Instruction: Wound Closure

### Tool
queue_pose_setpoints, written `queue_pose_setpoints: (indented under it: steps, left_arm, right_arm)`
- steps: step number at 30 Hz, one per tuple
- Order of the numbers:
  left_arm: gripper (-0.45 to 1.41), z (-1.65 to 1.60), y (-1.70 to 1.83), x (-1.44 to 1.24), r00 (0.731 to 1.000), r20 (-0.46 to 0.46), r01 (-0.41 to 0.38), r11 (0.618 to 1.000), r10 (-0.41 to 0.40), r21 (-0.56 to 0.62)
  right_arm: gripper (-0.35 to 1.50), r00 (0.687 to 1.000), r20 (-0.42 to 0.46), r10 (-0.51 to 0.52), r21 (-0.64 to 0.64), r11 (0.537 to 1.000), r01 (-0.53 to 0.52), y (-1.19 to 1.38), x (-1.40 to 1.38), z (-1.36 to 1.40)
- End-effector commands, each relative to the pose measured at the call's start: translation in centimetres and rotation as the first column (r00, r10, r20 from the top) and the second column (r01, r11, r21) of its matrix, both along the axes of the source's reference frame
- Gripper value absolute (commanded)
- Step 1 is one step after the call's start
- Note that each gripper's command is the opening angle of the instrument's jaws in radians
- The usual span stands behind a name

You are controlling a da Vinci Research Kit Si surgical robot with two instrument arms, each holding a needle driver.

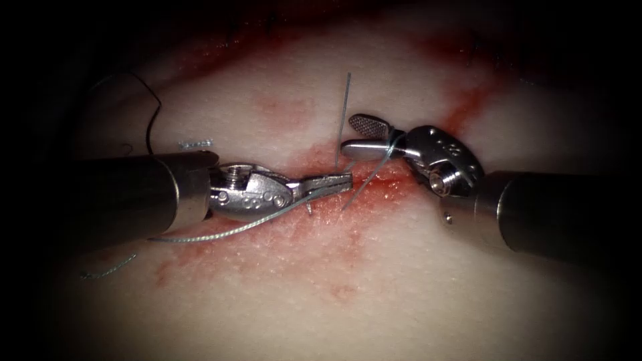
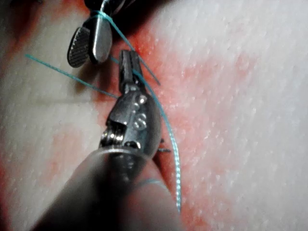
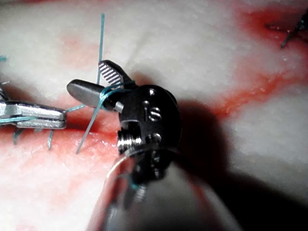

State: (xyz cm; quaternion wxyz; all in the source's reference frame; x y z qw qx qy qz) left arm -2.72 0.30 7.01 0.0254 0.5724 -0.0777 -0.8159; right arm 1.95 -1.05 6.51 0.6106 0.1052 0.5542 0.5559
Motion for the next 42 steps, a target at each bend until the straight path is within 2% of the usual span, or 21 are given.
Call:
queue_pose_setpoints:
  steps: [1, 7, 11, 14, 22, 26, 27, 28, 29, 31, 35, 39, 42]
  left_arm:
    - [-0.45, 0.07, -0.02, -0.06, 1.000, 0.000, 0.000, 1.000, 0.000, 0.001]
    - [-0.45, 0.08, 0.07, -0.04, 1.000, -0.003, 0.004, 1.000, -0.004, 0.003]
    - [-0.45, 0.08, 0.17, -0.03, 1.000, -0.001, 0.006, 1.000, -0.006, 0.009]
    - [-0.45, 0.10, 0.23, -0.02, 1.000, 0.000, 0.006, 1.000, -0.006, 0.011]
    - [-0.45, 0.11, 0.26, 0.03, 1.000, -0.002, 0.007, 1.000, -0.007, 0.011]
    - [-0.45, 0.11, 0.26, 0.04, 1.000, -0.004, 0.008, 1.000, -0.008, 0.010]
    - [-0.45, 0.11, 0.26, 0.04, 1.000, -0.004, 0.008, 1.000, -0.008, 0.010]
    - [-0.45, 0.11, 0.26, 0.04, 1.000, -0.004, 0.008, 1.000, -0.008, 0.010]
    - [-0.45, 0.11, 0.26, 0.04, 1.000, -0.004, 0.008, 1.000, -0.008, 0.010]
    - [-0.45, 0.11, 0.25, 0.05, 1.000, -0.003, 0.007, 1.000, -0.007, 0.010]
    - [-0.45, 0.10, 0.24, 0.09, 1.000, -0.007, 0.009, 1.000, -0.009, 0.009]
    - [-0.45, 0.09, 0.21, 0.19, 1.000, -0.014, 0.011, 1.000, -0.011, 0.006]
    - [-0.45, 0.09, 0.20, 0.28, 1.000, -0.021, 0.015, 1.000, -0.015, 0.004]
  right_arm:
    - [0.49, 1.000, -0.005, 0.004, 0.006, 1.000, -0.004, 0.01, 0.09, 0.06]
    - [0.56, 1.000, 0.021, 0.008, 0.054, 0.999, -0.009, 0.02, 0.15, 0.10]
    - [0.76, 0.999, 0.030, 0.018, 0.076, 0.997, -0.020, 0.05, 0.22, 0.11]
    - [0.84, 0.999, 0.032, 0.035, 0.084, 0.996, -0.038, 0.07, 0.34, 0.13]
    - [0.81, 0.997, 0.050, 0.052, 0.089, 0.994, -0.056, 0.10, 0.52, 0.14]
    - [0.67, 0.997, 0.058, 0.056, 0.091, 0.994, -0.061, 0.12, 0.58, 0.16]
    - [0.19, 0.996, 0.068, 0.052, 0.097, 0.994, -0.058, 0.13, 0.58, 0.16]
    - [0.19, 0.996, 0.068, 0.052, 0.097, 0.994, -0.058, 0.13, 0.58, 0.16]
    - [-0.32, 0.995, 0.081, 0.050, 0.110, 0.992, -0.058, 0.12, 0.58, 0.17]
    - [-0.35, 0.987, 0.146, 0.069, 0.157, 0.983, -0.092, 0.10, 0.57, 0.16]
    - [-0.35, 0.975, 0.188, 0.121, 0.155, 0.976, -0.151, 0.08, 0.58, 0.14]
    - [-0.35, 0.983, 0.166, 0.077, 0.153, 0.983, -0.103, -0.01, 0.58, 0.13]
    - [-0.35, 0.985, 0.160, 0.058, 0.088, 0.993, -0.073, -0.13, 0.57, 0.11]
